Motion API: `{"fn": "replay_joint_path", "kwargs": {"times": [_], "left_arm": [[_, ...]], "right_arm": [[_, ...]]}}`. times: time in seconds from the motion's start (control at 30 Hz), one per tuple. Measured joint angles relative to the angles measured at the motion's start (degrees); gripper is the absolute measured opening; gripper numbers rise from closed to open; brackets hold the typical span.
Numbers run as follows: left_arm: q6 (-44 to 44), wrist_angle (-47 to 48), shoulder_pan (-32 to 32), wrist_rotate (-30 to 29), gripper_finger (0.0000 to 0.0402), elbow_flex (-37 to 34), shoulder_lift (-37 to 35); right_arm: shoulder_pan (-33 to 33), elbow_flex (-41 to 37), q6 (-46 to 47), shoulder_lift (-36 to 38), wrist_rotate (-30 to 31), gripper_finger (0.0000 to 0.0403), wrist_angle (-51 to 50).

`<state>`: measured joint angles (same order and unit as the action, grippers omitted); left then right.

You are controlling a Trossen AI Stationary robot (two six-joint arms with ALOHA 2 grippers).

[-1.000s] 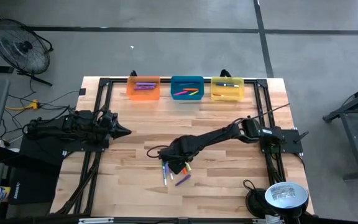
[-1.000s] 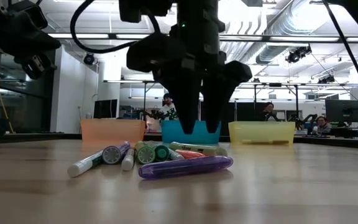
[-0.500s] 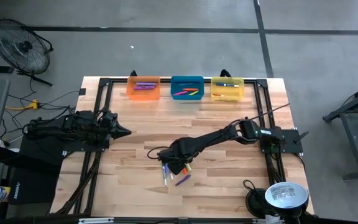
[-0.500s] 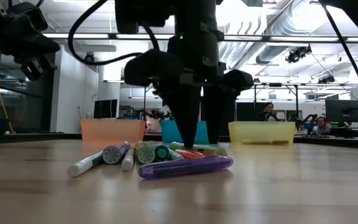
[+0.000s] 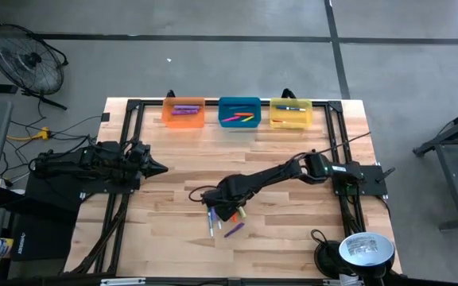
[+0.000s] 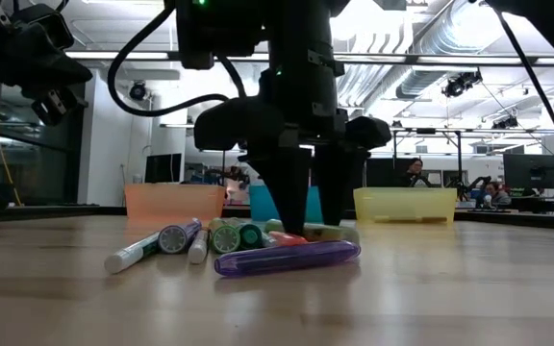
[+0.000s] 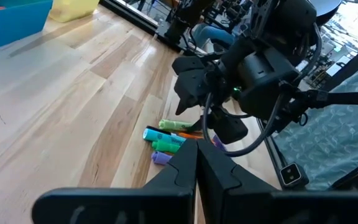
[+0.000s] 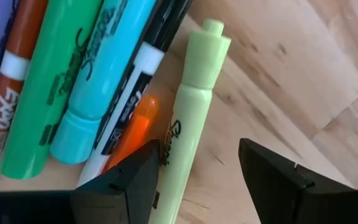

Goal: Pick & Place Markers
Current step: Put the light green highlighter into the orange bin

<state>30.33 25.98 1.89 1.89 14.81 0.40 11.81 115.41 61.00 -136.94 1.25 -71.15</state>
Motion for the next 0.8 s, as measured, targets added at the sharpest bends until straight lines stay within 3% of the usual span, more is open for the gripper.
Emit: {"fn": "replay_joint_path", "kwargs": {"times": [0.47, 0.67, 0.8], "left_arm": [[0.00, -0.02, 0.00, 0.00, 0.0001, 0.00, 0.00], [0.00, -0.02, 0.02, 0.00, 0.0001, 0.00, 0.00], [0.00, 0.02, 0.01, 0.02, 0.0001, 0.00, 0.00]], "right_arm": [[0.38, -0.17, -0.45, 0.00, -2.05, 0.0208, 1.94], [1.73, -6.38, 1.59, 0.73, -5.73, 0.0208, 8.10], [2.85, -9.99, 4.61, 1.24, -5.13, 0.0208, 11.93]]}}
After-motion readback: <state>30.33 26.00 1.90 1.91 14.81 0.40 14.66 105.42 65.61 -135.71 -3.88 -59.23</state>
